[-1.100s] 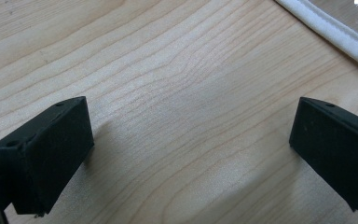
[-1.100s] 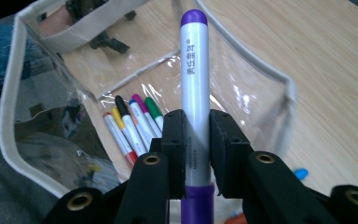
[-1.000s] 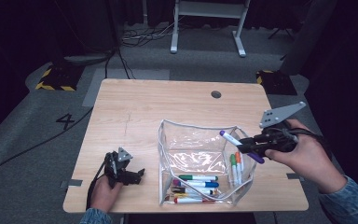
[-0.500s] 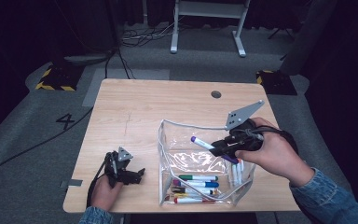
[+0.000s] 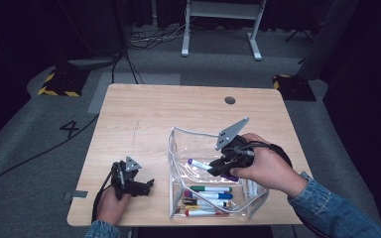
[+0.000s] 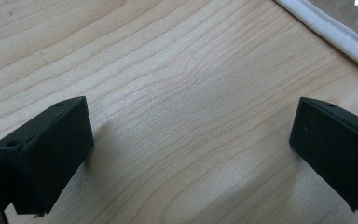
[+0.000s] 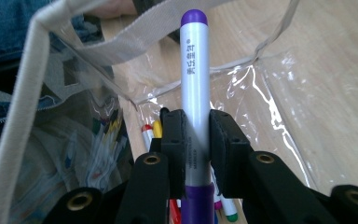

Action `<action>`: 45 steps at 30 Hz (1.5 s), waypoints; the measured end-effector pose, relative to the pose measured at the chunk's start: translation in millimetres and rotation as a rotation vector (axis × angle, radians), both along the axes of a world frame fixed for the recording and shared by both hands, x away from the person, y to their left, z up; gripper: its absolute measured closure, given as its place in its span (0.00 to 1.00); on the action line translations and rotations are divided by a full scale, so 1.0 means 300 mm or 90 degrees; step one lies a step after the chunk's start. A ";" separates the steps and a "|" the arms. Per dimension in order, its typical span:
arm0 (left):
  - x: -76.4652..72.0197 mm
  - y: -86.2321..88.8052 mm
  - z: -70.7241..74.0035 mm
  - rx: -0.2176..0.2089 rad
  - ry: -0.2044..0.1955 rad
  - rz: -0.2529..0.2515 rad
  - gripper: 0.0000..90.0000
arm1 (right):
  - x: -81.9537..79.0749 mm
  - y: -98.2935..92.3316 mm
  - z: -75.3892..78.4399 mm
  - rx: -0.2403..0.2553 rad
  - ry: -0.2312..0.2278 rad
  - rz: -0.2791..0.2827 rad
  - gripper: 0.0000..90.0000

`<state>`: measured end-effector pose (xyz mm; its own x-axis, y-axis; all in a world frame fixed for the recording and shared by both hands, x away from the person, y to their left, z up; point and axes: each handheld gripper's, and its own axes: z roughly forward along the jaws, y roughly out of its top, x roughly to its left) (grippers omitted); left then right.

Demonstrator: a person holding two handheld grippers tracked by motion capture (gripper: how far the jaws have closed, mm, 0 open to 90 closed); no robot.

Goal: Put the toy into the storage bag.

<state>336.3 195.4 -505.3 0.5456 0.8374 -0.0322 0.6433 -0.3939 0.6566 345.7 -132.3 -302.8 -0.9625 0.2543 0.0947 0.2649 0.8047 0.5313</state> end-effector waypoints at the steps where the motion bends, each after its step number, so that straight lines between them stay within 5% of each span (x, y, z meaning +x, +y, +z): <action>1: 0.000 0.000 0.000 0.000 0.000 0.000 0.00 | 0.001 0.005 -0.012 -0.006 0.002 0.002 0.86; 31: 0.000 0.000 0.000 0.000 0.000 0.000 0.00 | -0.009 0.119 -0.251 -0.178 0.076 0.091 0.86; 37: 0.000 0.000 0.000 0.000 0.000 0.000 0.00 | 0.001 0.123 -0.276 -0.202 0.058 0.098 0.85; 39: 0.000 0.000 0.000 0.000 0.000 0.000 0.00 | 0.008 0.120 -0.281 -0.209 0.041 0.101 0.71; 40: 0.000 0.000 0.000 0.000 0.000 0.000 0.00 | 0.011 0.119 -0.283 -0.202 0.010 0.101 0.62; 45: 0.000 0.000 0.000 0.000 0.000 0.000 0.00 | 0.020 0.108 -0.256 -0.160 -0.031 0.099 0.58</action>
<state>336.3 195.4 -505.3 0.5460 0.8372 -0.0316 0.6430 -0.3945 0.6564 351.8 -99.9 -379.6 -0.9936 0.1125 0.0005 0.1068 0.9417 0.3191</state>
